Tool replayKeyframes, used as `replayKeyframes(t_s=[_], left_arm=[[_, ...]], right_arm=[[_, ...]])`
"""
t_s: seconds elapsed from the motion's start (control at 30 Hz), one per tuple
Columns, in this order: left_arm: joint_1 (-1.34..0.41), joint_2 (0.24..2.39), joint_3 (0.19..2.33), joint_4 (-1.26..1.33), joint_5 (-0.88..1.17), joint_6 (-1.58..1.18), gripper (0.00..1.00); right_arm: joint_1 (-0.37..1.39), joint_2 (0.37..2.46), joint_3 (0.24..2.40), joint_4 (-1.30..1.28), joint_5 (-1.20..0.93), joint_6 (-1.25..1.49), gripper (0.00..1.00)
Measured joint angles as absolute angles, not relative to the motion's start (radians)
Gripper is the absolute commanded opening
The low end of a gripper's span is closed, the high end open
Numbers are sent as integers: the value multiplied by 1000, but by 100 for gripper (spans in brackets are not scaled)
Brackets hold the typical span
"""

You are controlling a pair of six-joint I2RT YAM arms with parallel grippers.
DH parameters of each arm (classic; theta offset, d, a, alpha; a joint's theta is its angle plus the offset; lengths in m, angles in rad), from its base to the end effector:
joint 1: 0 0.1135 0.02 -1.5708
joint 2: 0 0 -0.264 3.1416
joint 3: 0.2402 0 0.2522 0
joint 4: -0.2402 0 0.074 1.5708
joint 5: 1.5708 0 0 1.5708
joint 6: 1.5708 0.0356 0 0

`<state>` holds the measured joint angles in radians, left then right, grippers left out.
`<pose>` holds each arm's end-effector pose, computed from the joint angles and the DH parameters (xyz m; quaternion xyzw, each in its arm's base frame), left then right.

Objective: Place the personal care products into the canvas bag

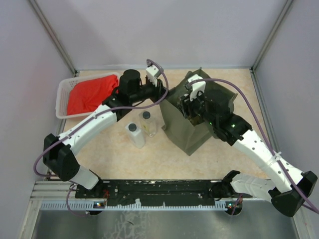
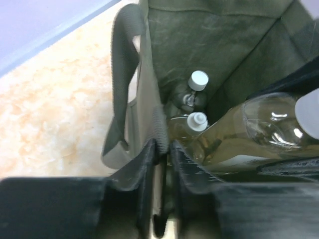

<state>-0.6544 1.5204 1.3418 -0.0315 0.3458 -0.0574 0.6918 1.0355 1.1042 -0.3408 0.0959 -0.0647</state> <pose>0.2811 -0.2309 0.3703 0.3286 0.7001 -0.3413 0.5343 0.1801 0.1447 0.3878 -0.2669 0.7500 0.1500 0.5863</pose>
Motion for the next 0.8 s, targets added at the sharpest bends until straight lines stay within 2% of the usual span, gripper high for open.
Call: replayKeyframes(t_s=[0.03, 0.07, 0.47, 0.8], left_arm=[[-655, 1523, 1342, -30, 343, -65, 1], [-655, 1526, 1342, -28, 340, -57, 0], [-655, 1552, 1383, -88, 290, -24, 0], [-655, 1510, 1412, -182, 279, 2, 0]], right_arm=[[692, 1036, 1101, -340, 96, -62, 0], [692, 1036, 1096, -337, 96, -59, 0], [691, 1060, 1061, -310, 68, -33, 0], [671, 1170, 1003, -272, -21, -7, 0]])
